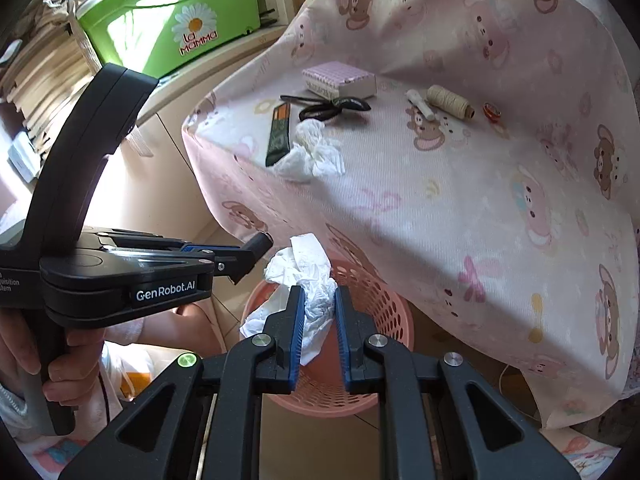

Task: Collect trash
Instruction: 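Lower both grippers over the pink basket and open them to drop items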

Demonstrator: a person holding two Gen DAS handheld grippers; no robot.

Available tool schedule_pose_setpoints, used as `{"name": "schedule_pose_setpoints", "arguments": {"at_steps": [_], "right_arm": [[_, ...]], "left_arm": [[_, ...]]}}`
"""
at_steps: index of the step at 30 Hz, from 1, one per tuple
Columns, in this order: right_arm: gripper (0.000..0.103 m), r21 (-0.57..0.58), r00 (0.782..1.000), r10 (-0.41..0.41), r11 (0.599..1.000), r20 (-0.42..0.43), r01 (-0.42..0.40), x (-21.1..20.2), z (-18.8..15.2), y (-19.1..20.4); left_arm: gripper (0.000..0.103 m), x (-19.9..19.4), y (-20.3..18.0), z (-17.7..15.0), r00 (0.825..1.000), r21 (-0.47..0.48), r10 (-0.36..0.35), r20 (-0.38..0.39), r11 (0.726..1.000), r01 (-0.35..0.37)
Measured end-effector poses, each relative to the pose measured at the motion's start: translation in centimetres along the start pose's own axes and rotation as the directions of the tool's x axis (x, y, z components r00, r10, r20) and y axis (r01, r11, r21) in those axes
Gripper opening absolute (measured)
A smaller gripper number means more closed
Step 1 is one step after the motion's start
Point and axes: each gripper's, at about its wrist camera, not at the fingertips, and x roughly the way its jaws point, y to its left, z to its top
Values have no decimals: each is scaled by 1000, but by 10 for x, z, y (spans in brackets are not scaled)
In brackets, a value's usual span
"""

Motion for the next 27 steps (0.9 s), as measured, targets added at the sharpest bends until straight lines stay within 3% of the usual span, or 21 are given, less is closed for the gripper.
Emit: {"name": "schedule_pose_setpoints", "arguments": {"at_steps": [12,17,24,27], "right_arm": [[16,-66,977,-80,995,-199,68,78,-32,7],[16,-66,968,-79,996,-237,66,95,-37,7],[16,-74,952,-102,994,-289,84,115,-45,8],[24,-46,945,-86,996,-316,75,120,-45,4]], "left_arm": [[6,69,9,-7,982,-28,46,-181,998,-51],[7,92,19,-8,972,-39,103,-212,993,-114],[8,110,25,-14,961,-40,97,-257,993,-111],[11,109,26,-15,960,-41,117,-255,991,-131]]}}
